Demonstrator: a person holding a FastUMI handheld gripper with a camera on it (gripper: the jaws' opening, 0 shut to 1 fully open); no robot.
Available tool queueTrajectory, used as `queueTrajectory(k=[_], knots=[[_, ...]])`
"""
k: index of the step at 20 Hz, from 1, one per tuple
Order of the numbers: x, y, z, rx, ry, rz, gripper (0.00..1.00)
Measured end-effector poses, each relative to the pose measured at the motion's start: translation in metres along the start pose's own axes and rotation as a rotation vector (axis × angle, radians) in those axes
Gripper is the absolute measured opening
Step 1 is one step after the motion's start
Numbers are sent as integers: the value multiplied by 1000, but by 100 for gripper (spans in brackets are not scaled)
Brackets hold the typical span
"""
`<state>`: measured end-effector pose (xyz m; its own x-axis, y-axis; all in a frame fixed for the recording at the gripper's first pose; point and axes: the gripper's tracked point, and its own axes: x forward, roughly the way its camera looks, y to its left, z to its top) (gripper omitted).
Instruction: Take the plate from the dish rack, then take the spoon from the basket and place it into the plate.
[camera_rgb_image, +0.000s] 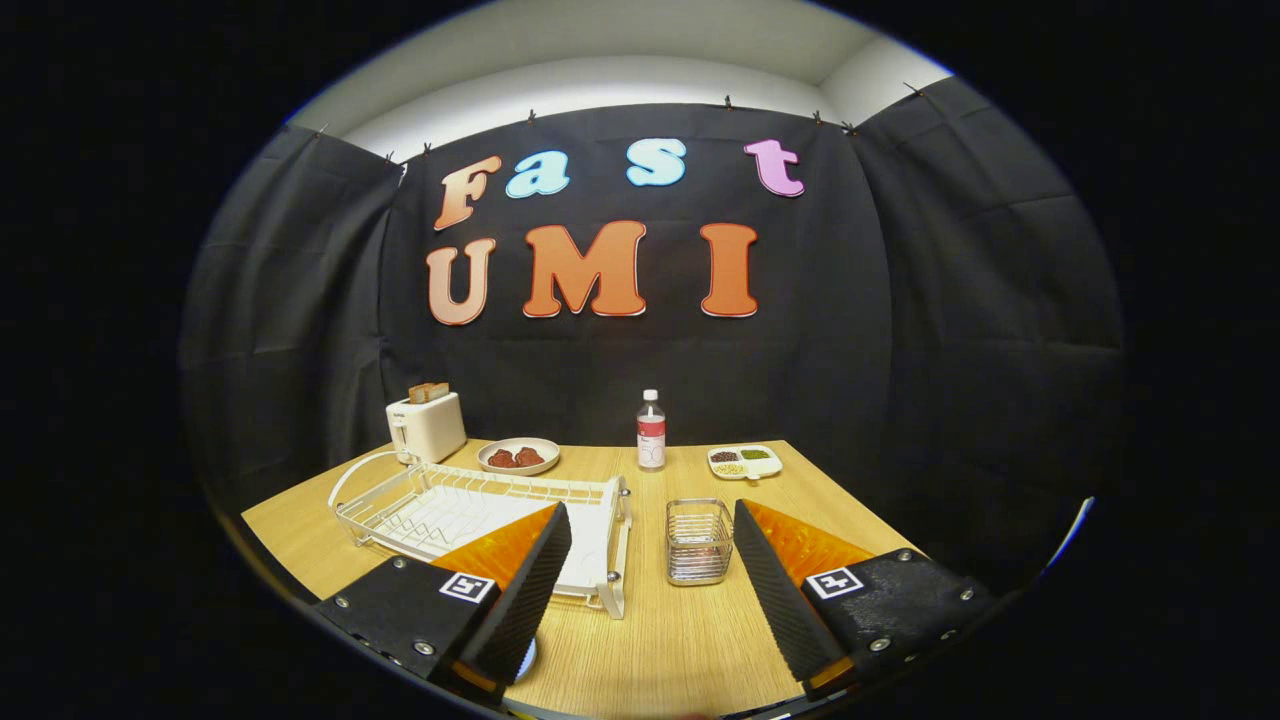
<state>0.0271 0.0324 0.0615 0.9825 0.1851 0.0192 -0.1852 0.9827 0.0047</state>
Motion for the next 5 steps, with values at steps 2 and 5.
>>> queueTrajectory(k=[2,5], knots=[[-2,-3,-1,-3,-3,-5,97],[-5,-10,2,-7,-19,-19,97]])
